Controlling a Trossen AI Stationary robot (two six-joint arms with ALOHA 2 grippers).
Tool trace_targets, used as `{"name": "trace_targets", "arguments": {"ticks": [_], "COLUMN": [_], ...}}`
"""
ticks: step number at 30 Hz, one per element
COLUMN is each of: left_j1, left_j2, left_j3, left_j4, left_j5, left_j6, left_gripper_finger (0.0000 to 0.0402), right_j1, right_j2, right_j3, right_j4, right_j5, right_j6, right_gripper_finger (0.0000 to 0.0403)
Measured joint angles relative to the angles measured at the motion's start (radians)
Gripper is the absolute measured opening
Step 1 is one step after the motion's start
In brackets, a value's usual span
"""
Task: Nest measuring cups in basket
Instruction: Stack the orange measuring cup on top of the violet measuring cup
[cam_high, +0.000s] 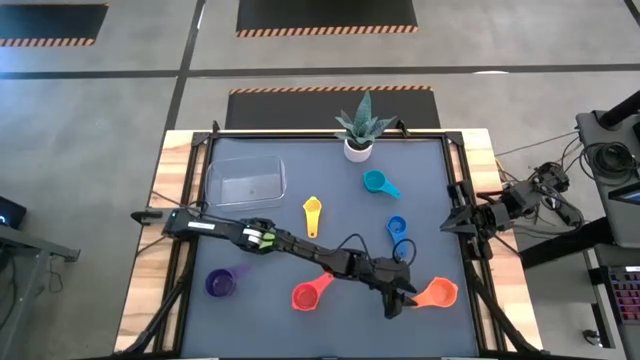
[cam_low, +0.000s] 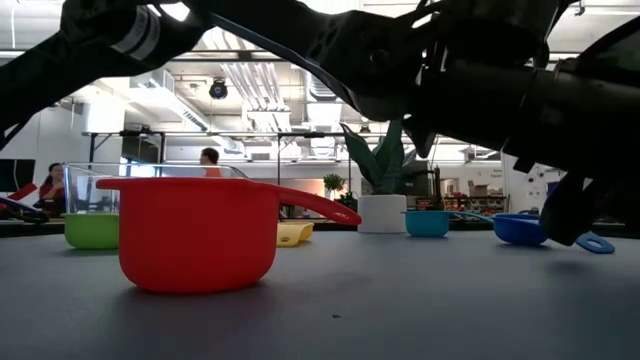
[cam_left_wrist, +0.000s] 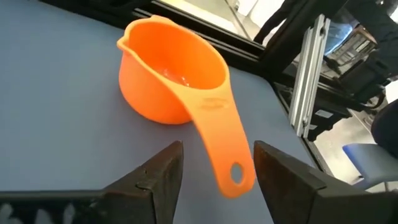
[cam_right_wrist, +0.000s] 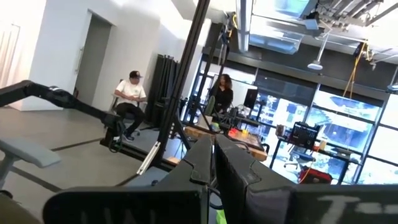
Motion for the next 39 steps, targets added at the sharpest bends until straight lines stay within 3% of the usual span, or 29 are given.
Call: {"name": "trace_targets", "arguments": {"ticks": [8, 14, 27, 39], "left_j1": [0.000, 0.010, 0.010, 0.008], "left_j2": [0.008, 0.040, 0.040, 0.040], "left_j3": [0.000, 0.001, 0.002, 0.000], "left_j4": [0.016, 0.095, 0.097, 0.117], "left_j5": [0.001, 0.063, 0.074, 0.085], "left_j6": [-0.005, -0.081, -0.051, -0.011], "left_gripper_finger": [0.0155, 0.0128, 0.0010, 0.0001], "right_j1": [0.000, 0.000, 0.000, 0.000], "right_j2": [0.000, 0.004, 0.006, 0.006], "right_j3": [0.000, 0.000, 0.000, 0.000], "right_j4": [0.005, 0.014, 0.014, 0.011], "right_j5": [0.001, 0.001, 0.018, 0.017], "right_j6": [-0.003, -0.004, -0.007, -0.003], "right_gripper_finger": [0.0009, 0.0009, 0.0009, 0.0009]}}
